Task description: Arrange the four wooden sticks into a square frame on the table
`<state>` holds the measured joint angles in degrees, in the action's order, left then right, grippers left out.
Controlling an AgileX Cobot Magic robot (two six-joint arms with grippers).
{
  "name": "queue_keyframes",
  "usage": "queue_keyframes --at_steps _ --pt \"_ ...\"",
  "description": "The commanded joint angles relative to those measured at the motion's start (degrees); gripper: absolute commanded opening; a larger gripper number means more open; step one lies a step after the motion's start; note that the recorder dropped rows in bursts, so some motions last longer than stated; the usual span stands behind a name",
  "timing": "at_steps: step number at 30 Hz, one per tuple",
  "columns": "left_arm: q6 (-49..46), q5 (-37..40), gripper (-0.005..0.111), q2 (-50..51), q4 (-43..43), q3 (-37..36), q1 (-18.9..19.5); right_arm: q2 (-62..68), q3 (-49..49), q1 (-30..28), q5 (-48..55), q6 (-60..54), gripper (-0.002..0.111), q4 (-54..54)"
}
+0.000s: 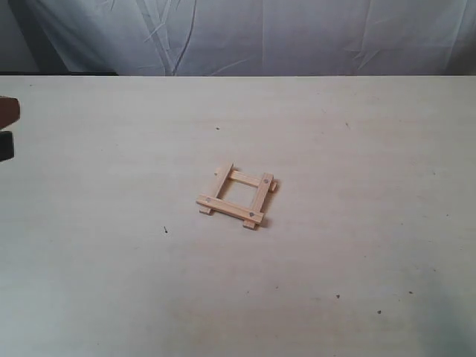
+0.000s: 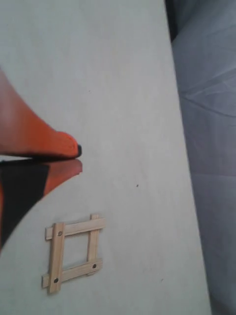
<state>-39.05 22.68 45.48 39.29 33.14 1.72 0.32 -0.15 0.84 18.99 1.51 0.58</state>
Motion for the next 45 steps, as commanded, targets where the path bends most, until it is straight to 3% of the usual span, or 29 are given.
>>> queue_keyframes --at_steps 1,17,20,36,38,42,45 --pt "-0.05 -2.44 0.000 -10.18 -1.92 -4.63 -0.11 -0.32 0.15 -0.25 -0.46 -0.24 0.000 0.13" --pt "-0.05 -5.50 0.000 -41.30 -11.61 -29.10 -0.11 -0.32 0.15 -0.25 -0.46 -0.24 0.000 0.13" --pt "-0.05 -8.95 0.000 -44.68 -11.87 -33.00 -0.11 -0.32 0.15 -0.25 -0.46 -0.24 0.000 0.13" --pt "0.37 -8.40 0.000 -45.48 -15.97 -33.14 -0.11 -0.32 0.15 -0.25 -0.71 -0.24 0.000 0.02" --pt "5.04 -8.50 0.000 -45.48 -18.02 -33.14 -0.11 -0.32 0.15 -0.25 -0.71 -0.24 0.000 0.14" --pt "23.06 -8.91 0.000 -45.48 -30.58 -33.14 0.10 -0.32 0.15 -0.25 -0.71 -0.24 0.000 0.14" --pt "27.30 -9.03 0.000 -45.48 -32.56 -33.14 0.10 -0.32 0.15 -0.25 -0.71 -0.24 0.000 0.14"
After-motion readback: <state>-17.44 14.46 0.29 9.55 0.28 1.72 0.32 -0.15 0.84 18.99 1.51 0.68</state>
